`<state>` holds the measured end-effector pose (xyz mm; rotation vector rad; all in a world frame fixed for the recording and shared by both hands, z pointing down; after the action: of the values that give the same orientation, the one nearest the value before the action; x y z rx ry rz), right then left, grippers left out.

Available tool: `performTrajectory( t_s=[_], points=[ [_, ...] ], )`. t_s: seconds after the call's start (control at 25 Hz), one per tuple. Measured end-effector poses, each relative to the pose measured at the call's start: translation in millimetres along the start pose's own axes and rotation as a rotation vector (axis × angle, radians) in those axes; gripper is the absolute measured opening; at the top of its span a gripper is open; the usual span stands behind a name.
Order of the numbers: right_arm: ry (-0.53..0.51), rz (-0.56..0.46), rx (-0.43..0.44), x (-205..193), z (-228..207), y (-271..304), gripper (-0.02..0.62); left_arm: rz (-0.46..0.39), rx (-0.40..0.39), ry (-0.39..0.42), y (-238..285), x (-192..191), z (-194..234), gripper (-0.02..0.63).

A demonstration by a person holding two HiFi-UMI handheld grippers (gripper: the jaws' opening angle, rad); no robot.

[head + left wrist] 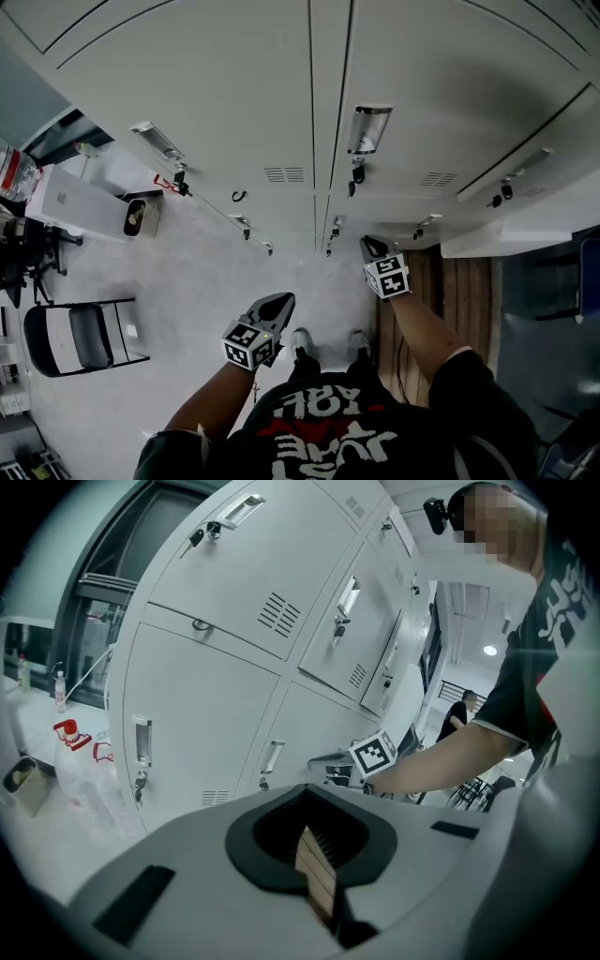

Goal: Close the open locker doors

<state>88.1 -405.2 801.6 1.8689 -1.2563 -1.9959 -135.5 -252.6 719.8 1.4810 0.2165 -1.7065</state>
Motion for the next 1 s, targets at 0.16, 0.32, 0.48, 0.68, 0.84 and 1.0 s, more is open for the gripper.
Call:
performTrajectory(
  t_s=[0.16,0.32,0.48,0.68,0.84,1.0],
  points=[
    [-0.01,-0.035,0.044,19,3,-41,0.051,-0.018,-0.018,0.038,8,19,-14,0.008],
    [-0.018,-0.087,0.097,47,6,-94,0.05,-0.055,-0.019,0.044,16,46,-30,0.008],
    [-0.049,-0.141,0.149,72,8,-148,0.049,-0.105,-0.012,0.064,19,77,-47,0.008],
    [-0.056,-0.189,0.204,91,7,-203,0.049,-0.161,-0.01,0.09,24,109,-69,0.008],
    [-0.04,-0.215,0.23,93,5,-237,0.048,-0.185,-0.006,0.114,22,124,-83,0.008],
    [-0.038,-0.233,0.236,94,-1,-259,0.043,-0.209,0.003,0.134,17,136,-91,0.008]
  ],
)
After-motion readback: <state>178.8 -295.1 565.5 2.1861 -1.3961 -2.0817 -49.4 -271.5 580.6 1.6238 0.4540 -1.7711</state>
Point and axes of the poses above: the fingertips, and each gripper's own axes: y forward along the fingers, z to its left, x out of its top, the point moved 3 cm from there along -y, backward along the fingers, and after that the axes turned 9 degrees about y, right-handed, at the moved point
